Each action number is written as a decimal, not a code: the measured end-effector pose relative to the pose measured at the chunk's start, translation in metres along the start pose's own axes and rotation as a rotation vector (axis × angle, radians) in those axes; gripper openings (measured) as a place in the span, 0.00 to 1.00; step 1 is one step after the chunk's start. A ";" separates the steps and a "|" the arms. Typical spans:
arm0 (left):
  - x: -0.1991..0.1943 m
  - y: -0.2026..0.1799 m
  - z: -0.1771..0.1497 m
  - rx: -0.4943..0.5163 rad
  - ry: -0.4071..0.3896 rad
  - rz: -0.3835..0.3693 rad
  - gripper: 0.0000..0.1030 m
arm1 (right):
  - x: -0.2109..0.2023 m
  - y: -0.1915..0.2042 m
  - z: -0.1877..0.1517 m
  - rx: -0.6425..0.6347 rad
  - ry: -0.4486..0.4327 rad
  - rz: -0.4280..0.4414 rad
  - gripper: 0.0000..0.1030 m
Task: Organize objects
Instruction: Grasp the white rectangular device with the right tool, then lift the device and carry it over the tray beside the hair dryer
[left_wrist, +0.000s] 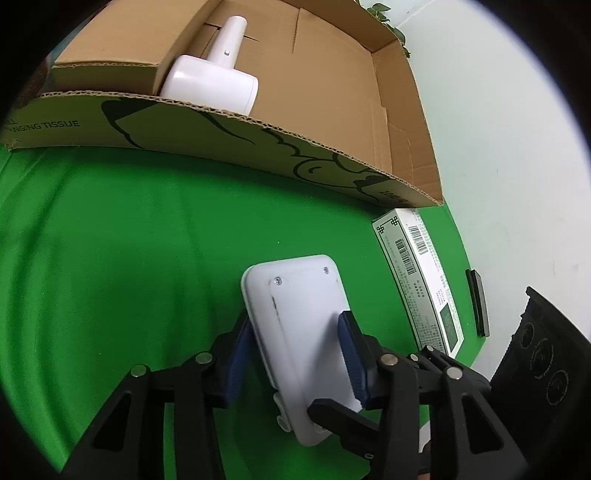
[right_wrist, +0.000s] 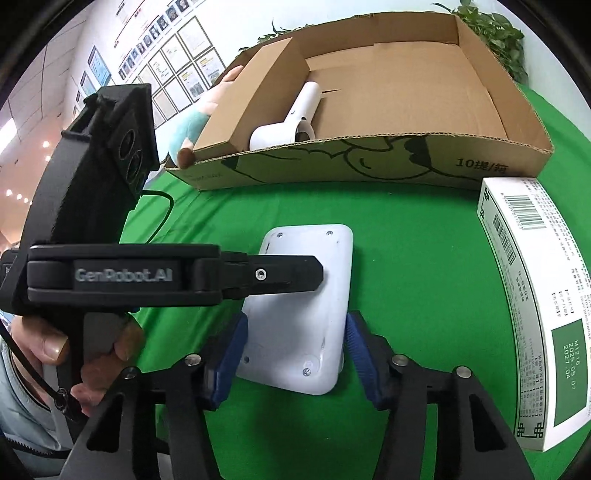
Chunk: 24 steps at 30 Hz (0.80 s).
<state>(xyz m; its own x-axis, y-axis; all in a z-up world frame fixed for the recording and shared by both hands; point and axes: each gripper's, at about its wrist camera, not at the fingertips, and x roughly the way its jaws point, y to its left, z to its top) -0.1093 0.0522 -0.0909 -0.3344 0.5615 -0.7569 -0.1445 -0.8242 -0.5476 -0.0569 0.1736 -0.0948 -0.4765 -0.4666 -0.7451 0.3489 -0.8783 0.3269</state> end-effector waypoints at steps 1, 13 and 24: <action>0.001 0.000 0.000 -0.003 -0.002 -0.001 0.43 | 0.000 0.001 0.000 -0.002 0.000 -0.003 0.51; -0.006 -0.006 -0.001 0.028 -0.021 0.011 0.31 | 0.010 0.018 0.003 -0.022 0.017 -0.047 0.66; -0.028 -0.019 0.000 0.087 -0.063 0.011 0.26 | 0.004 0.025 0.010 -0.034 -0.011 -0.074 0.64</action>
<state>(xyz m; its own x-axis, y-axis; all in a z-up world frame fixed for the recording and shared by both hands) -0.0969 0.0525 -0.0591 -0.3940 0.5487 -0.7374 -0.2199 -0.8352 -0.5040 -0.0579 0.1483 -0.0838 -0.5109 -0.4019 -0.7599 0.3392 -0.9065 0.2514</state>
